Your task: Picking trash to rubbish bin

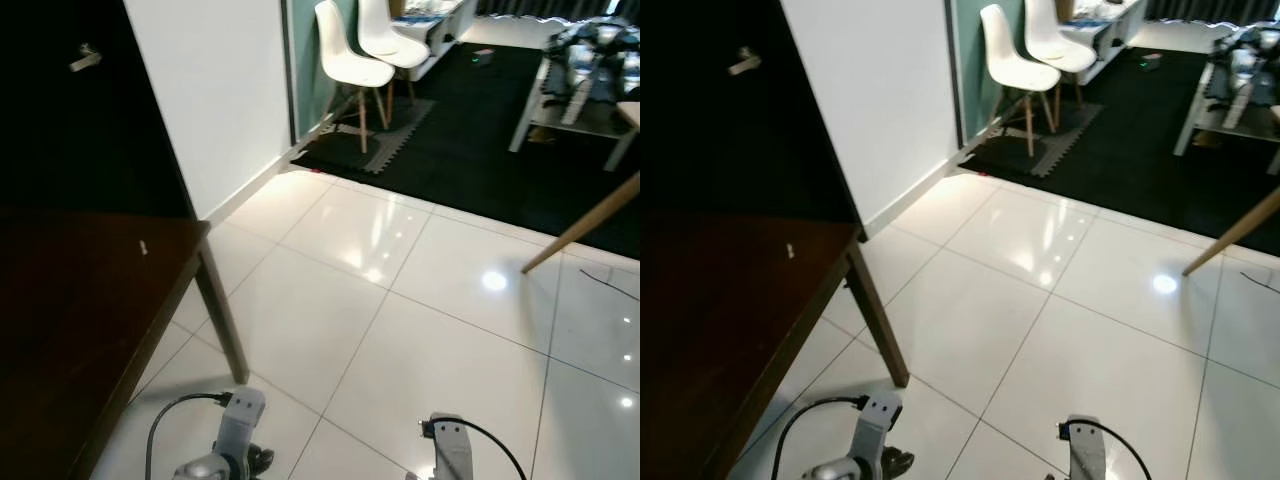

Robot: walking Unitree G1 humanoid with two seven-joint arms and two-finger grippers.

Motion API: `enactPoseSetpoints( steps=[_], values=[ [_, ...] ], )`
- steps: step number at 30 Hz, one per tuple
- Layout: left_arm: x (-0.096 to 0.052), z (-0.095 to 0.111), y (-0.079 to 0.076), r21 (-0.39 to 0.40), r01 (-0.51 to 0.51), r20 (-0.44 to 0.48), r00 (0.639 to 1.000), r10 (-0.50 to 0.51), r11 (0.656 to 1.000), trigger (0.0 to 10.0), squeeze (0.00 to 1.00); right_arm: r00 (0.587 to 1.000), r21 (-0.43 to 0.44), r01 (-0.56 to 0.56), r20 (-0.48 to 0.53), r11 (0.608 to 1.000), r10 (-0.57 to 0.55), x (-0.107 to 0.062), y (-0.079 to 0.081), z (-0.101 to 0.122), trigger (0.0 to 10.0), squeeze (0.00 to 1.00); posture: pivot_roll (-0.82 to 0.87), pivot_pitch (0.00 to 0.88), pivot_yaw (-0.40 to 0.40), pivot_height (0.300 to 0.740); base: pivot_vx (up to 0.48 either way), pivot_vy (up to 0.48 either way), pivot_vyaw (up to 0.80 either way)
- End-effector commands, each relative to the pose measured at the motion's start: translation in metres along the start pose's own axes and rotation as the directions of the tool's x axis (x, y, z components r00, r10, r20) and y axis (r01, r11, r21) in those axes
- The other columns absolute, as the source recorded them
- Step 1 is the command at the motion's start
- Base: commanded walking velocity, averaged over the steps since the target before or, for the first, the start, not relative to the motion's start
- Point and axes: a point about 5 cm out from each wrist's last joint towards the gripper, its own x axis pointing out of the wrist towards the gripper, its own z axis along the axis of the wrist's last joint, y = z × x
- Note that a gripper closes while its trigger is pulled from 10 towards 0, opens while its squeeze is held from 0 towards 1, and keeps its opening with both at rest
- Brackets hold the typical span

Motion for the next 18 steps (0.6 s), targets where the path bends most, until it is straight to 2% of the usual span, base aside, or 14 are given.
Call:
enactPoseSetpoints(
  steps=[1, 7, 9, 10, 11, 12, 14, 18],
  values=[
    [-0.001, -0.001, 0.003, -0.022, -0.015, -0.004, 1.000, 0.015, 1.000, 10.0, 0.00, 1.000, -0.014, -0.016, 0.011, 1.000, 0.016, 0.000, 0.002, 0.001, 10.0, 0.00, -0.17, 0.018, 0.063, 0.740, 0.000, 0.000, 0.00],
    [0.002, 0.005, 0.000, -0.033, -0.043, 0.019, 0.999, 0.044, 0.999, 10.0, 0.00, 0.999, -0.040, 0.013, 0.046, 0.999, -0.011, -0.001, -0.015, 0.018, 10.0, 0.00, -0.15, 0.022, 0.036, 0.740, 0.000, 0.000, 0.00],
    [0.000, -0.006, 0.001, -0.025, -0.070, -0.002, 0.998, 0.070, 0.997, 10.0, 0.00, 0.994, -0.016, 0.017, 0.105, 1.000, -0.015, -0.002, -0.021, 0.036, 10.0, 0.00, -0.13, 0.056, 0.042, 0.740, 0.000, 0.000, 0.00],
    [0.000, -0.006, 0.001, -0.025, -0.070, -0.002, 0.998, 0.070, 0.997, 10.0, 0.00, 0.994, -0.016, 0.017, 0.105, 1.000, -0.015, -0.002, -0.021, 0.036, 10.0, 0.00, -0.13, 0.056, 0.042, 0.740, 0.000, 0.000, 0.00],
    [-0.003, -0.012, 0.004, -0.034, -0.090, -0.015, 0.996, 0.090, 0.995, 10.0, 0.00, 0.992, 0.053, 0.023, 0.126, 0.998, -0.030, -0.002, -0.023, 0.042, 10.0, 0.00, -0.13, 0.064, 0.043, 0.740, 0.000, 0.000, 0.00],
    [-0.005, -0.017, 0.007, -0.049, -0.102, -0.027, 0.995, 0.101, 0.994, 10.0, 0.00, 0.990, 0.084, 0.023, 0.140, 0.996, -0.035, -0.002, -0.024, 0.046, 10.0, 0.00, -0.12, 0.062, 0.040, 0.740, 0.000, 0.000, 0.00],
    [-0.007, -0.023, 0.008, -0.063, -0.108, -0.041, 0.994, 0.106, 0.992, 10.0, 0.00, 0.988, 0.090, 0.017, 0.148, 0.996, -0.030, -0.002, -0.022, 0.049, 10.0, 0.00, -0.12, 0.065, 0.038, 0.740, 0.000, 0.000, 0.00],
    [-0.013, -0.038, 0.012, -0.100, -0.125, -0.074, 0.990, 0.118, 0.987, 10.0, 0.00, 0.990, -0.028, -0.019, 0.139, 0.999, 0.023, -0.001, -0.008, 0.048, 10.0, 0.00, -0.12, 0.053, 0.032, 0.740, 0.000, 0.000, 0.00]
  ],
)
